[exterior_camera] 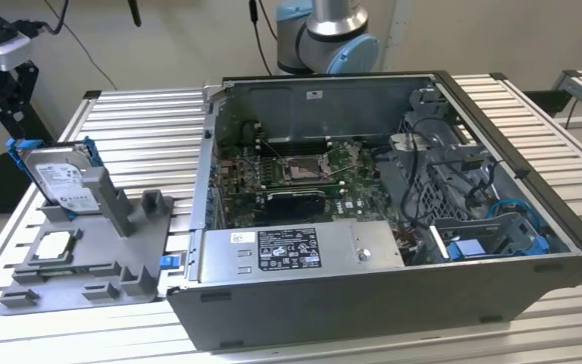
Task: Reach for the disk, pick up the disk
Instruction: 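Pick up the disk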
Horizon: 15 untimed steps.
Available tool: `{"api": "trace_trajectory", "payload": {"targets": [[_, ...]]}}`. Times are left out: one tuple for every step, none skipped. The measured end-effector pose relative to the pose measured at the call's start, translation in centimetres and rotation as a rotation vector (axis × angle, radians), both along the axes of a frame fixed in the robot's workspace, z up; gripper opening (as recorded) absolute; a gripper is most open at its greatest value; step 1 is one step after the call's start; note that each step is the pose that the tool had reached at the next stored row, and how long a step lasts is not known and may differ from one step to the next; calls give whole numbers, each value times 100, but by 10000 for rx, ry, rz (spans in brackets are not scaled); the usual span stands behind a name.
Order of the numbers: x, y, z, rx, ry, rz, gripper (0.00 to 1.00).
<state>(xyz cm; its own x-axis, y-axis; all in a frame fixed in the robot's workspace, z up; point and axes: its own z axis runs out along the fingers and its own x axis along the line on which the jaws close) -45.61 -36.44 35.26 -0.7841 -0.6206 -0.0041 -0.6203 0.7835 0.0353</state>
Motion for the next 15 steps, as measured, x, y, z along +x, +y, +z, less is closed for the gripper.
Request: {"api": "trace_trajectory", "payload": {"targets": [[7, -1, 1, -1, 0, 89, 0], [14, -1, 0, 0, -2, 177, 0], [21, -2, 0, 1, -3, 263, 0], [28, -2, 1, 0, -2, 347, 0], [35, -3, 0, 1, -3, 432, 0], [44, -3, 0, 2, -3, 520, 0], [53, -4, 0, 2, -4, 603, 0], [64, -4, 0, 3, -4, 682, 0], [76, -4, 0, 6, -4, 757, 0], [87, -5, 0, 9, -4, 830, 0], [99, -5, 0, 12, -4, 903, 0], [111, -5, 0, 15, -5, 981, 0], [122, -5, 0, 17, -4, 1053, 0], [133, -6, 0, 19, -4, 1129, 0], [144, -6, 0, 21, -4, 1204, 0]]}}
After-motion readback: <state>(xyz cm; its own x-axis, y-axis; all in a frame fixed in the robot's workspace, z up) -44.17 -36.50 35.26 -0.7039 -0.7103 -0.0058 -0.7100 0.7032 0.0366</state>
